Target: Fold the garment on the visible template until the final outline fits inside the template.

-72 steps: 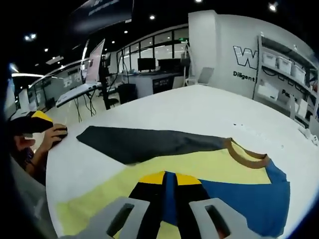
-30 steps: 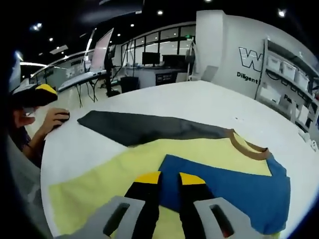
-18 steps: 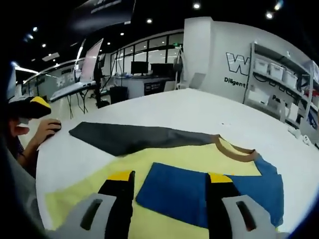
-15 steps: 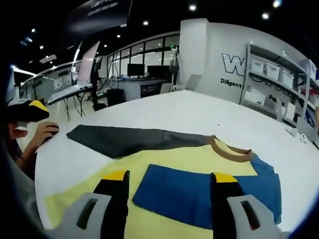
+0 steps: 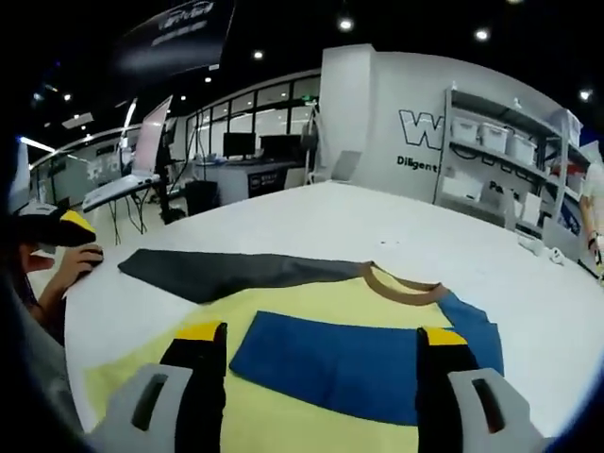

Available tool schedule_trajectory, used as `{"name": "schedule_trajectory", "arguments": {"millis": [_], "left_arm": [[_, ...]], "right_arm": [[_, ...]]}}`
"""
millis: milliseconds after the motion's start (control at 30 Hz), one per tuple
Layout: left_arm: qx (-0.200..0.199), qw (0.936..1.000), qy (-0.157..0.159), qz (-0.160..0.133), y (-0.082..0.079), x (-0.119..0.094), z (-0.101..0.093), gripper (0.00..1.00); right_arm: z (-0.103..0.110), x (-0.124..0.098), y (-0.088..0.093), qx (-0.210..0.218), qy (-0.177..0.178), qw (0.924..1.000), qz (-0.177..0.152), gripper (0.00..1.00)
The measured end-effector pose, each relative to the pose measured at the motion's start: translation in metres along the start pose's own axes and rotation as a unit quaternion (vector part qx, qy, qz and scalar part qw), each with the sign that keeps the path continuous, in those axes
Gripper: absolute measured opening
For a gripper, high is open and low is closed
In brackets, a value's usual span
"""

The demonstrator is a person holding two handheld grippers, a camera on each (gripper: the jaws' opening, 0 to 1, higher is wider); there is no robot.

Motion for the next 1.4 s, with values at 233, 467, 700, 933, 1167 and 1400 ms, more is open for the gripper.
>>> {"name": "schedule_trajectory", "arguments": {"millis": [233,467,700,933,1167,1400], "left_arm": [[0.002,1.0,0.005,0.002,0.0,0.001,-0.001,0.77],[0.006,0.9999,0.011,0.004,0.001,0.002,-0.005,0.77],[0.006,0.9999,0.013,0.004,0.001,0.001,-0.006,0.77],[0.006,0.9999,0.011,0.005,0.001,0.001,-0.006,0.77],[0.004,0.9999,0.01,0.007,0.002,0.001,-0.006,0.77],[0.003,0.9999,0.008,0.008,0.002,0.001,-0.005,0.77]], "right_arm": [[-0.022,-0.036,-0.003,0.0,0.022,0.9996,-0.016,0.85],[-0.042,-0.075,0.001,0.018,0.046,0.9984,-0.026,0.85],[-0.053,-0.11,-0.001,0.033,0.068,0.9965,-0.038,0.85],[-0.058,-0.155,0.006,0.053,0.089,0.9937,-0.042,0.83],[-0.056,-0.19,0.012,0.072,0.111,0.9897,-0.054,0.82],[-0.047,-0.186,0.015,0.063,0.106,0.9912,-0.05,0.8]]}}
Point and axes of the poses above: the point that each gripper's makers call its tool centre point, and the gripper's own axes: x roughly forward along the fingers, z roughly to its left, y roughly out of its underside, the point moved 1 cm from there along -x, roughly backward along the fingers, and after that the axes turned 2 degrees about y, right-handed, at the moved point
